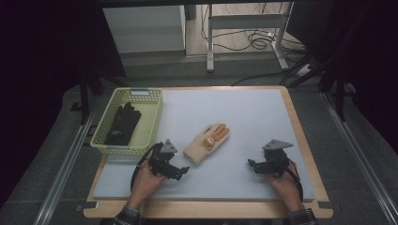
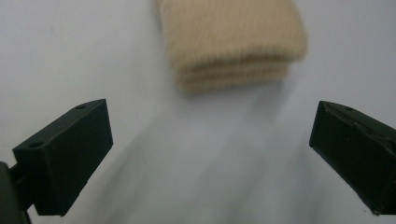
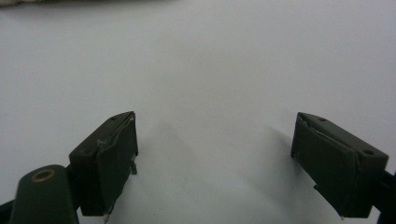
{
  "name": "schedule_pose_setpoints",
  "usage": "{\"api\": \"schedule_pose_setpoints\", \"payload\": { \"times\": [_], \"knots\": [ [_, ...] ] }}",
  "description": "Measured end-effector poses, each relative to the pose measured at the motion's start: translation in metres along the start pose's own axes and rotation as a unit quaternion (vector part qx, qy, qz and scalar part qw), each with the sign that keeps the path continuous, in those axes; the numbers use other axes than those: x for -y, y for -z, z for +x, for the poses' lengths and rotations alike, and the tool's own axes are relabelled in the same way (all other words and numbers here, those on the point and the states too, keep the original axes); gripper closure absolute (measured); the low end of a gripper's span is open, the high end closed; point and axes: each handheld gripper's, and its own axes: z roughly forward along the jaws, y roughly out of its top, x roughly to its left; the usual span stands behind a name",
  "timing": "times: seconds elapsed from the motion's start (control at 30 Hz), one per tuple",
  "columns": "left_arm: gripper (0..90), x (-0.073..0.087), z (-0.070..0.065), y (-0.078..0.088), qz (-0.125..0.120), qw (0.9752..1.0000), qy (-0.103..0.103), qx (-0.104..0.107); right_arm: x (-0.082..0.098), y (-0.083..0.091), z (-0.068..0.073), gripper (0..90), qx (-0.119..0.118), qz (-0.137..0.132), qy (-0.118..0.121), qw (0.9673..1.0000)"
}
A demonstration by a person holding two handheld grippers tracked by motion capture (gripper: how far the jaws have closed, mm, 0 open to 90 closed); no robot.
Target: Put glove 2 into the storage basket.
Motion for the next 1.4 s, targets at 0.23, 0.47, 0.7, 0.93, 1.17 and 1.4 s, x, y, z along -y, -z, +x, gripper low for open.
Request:
{"api": "schedule_pose_setpoints", "payload": {
  "times": [0.23,0.47,0.7,0.93,1.17,1.4],
  "knots": [
    [0.0,-0.036,-0.002,-0.011,0.010,0.9999,-0.005,0.004,0.000,0.000,0.000,14.6,0.000,0.000,0.000,1.0000],
    [0.0,-0.066,-0.004,-0.034,0.028,0.9996,-0.009,0.006,0.000,0.000,0.000,14.6,-0.001,0.001,0.001,1.0000],
    [0.0,-0.082,-0.003,-0.069,0.069,0.9976,-0.001,-0.004,0.000,0.000,0.000,14.6,-0.001,0.001,-0.001,1.0000],
    [7.3,-0.084,-0.002,-0.087,0.077,0.9970,0.004,-0.004,0.000,0.000,0.000,14.6,-0.001,0.001,-0.001,1.0000],
    [48.4,-0.085,-0.004,-0.078,0.078,0.9970,0.001,0.005,0.000,0.000,0.000,14.6,-0.001,0.001,-0.001,1.0000],
    [59.8,-0.086,0.001,-0.072,0.082,0.9961,0.022,0.023,0.000,0.000,0.000,14.6,-0.001,0.001,-0.001,1.0000]
  ]
}}
